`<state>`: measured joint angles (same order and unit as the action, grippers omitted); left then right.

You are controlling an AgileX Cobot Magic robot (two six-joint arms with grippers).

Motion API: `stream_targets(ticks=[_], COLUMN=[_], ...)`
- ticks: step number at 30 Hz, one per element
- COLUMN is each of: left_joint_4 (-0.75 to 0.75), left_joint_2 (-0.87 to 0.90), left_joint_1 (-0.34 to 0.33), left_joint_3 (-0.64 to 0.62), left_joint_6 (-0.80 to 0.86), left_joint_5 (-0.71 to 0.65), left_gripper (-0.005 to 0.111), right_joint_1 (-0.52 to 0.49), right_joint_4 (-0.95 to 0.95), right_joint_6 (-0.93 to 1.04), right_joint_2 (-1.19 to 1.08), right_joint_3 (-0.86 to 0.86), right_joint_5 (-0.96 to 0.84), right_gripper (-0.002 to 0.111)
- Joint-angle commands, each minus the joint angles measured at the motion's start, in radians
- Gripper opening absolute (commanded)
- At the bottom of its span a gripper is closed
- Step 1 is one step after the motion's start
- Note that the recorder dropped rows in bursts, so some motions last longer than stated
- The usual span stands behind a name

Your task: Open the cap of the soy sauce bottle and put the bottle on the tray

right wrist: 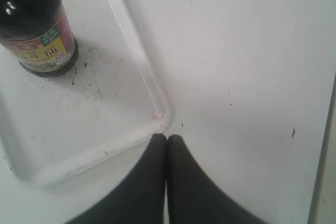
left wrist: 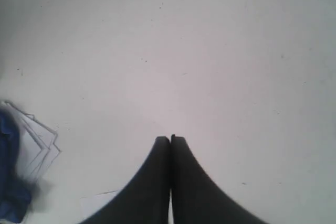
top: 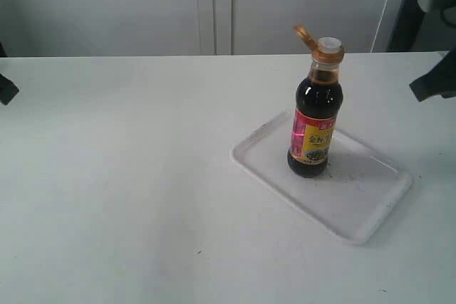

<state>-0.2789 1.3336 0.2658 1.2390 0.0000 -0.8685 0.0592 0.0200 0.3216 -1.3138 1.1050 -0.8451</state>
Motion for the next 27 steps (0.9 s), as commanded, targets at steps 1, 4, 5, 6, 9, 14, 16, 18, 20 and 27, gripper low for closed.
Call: stream_targets(ticks=[1, 4, 5, 6, 9, 14, 16, 18, 20, 27], left_joint_4=[0.080, 0.102, 0.105, 0.111, 0.136, 0.141, 0.141, 0.141, 0.141, 0.141], left_joint_2=[-0.068, -0.136, -0.159, -0.178, -0.239, -0.334, -0.370, -0.402, -0.444, -0.605], left_joint_1=[-0.005, -0.005, -0.005, -0.005, -0.005, -0.005, -0.005, -0.005, -0.005, -0.005], left_joint_3=[-0.029, -0.091, -0.117, -0.139, -0.219, -0.357, -0.403, -0.437, -0.477, -0.616], left_joint_6=[0.029, 0.031, 0.022, 0.018, 0.015, 0.000, -0.012, -0.027, -0.026, -0.028], left_joint_5=[-0.008, 0.067, 0.099, 0.125, 0.213, 0.339, 0.378, 0.409, 0.449, 0.598], left_gripper=[0.000, 0.000, 0.000, 0.000, 0.000, 0.000, 0.000, 0.000, 0.000, 0.000], right_joint_1=[-0.001, -0.001, -0.001, -0.001, -0.001, 0.004, 0.004, 0.004, 0.004, 0.004], right_joint_4=[-0.035, -0.054, -0.064, -0.083, -0.112, -0.148, -0.148, -0.148, -0.154, -0.185], right_joint_6=[-0.011, -0.011, -0.011, -0.011, -0.011, -0.011, -0.004, 0.007, 0.014, 0.014], right_joint_2=[0.069, 0.133, 0.160, 0.187, 0.262, 0.384, 0.432, 0.475, 0.518, 0.633], right_joint_3=[0.002, -0.024, -0.039, -0.055, -0.110, -0.208, -0.251, -0.298, -0.345, -0.502], right_joint_5=[-0.008, 0.027, 0.048, 0.074, 0.147, 0.246, 0.287, 0.324, 0.380, 0.518], right_gripper=[0.000, 0.000, 0.000, 0.000, 0.000, 0.000, 0.000, 0.000, 0.000, 0.000])
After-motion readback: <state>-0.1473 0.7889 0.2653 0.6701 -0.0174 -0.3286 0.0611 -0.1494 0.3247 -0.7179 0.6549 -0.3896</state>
